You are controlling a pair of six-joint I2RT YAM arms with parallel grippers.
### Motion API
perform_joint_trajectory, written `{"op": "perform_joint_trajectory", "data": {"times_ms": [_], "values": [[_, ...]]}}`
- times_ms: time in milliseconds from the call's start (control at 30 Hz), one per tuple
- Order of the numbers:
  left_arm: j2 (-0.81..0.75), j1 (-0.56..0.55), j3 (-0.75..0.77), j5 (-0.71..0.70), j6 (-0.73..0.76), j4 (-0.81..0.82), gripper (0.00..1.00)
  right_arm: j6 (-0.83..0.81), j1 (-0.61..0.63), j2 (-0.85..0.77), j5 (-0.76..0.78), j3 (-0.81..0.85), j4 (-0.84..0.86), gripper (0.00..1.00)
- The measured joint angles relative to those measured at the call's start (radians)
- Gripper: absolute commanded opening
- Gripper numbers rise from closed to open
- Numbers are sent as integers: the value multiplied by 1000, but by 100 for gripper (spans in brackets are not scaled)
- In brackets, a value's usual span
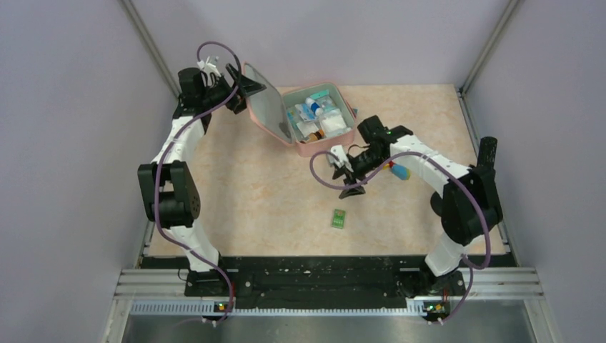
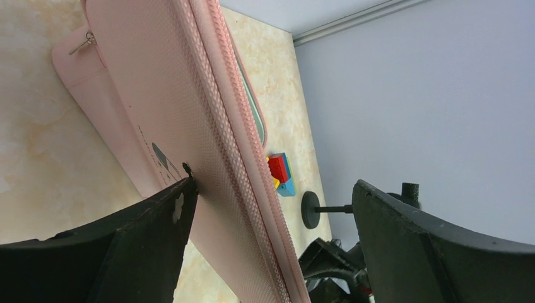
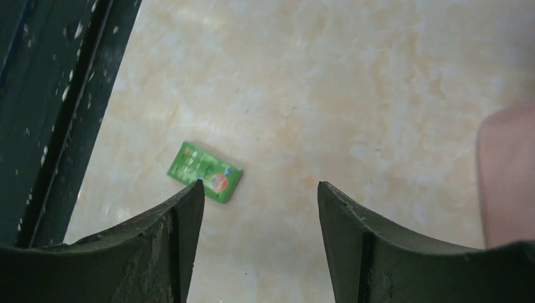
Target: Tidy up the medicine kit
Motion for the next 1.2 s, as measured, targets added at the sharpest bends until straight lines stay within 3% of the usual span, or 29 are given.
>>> {"op": "perform_joint_trajectory", "data": {"times_ms": [167, 367, 800, 1200], "values": [[-15, 0, -18, 1, 5, -2, 95, -384, 37, 95, 106, 7, -257, 65], [-24, 0, -31, 1, 8, -2, 95, -616, 109, 162, 218, 7, -333, 66], [-28, 0, -41, 3, 10, -5, 95, -792, 179, 254, 326, 41, -273, 64], [-28, 1, -15, -19, 95, -130, 95, -897, 215, 304, 330, 52, -301, 50]]}}
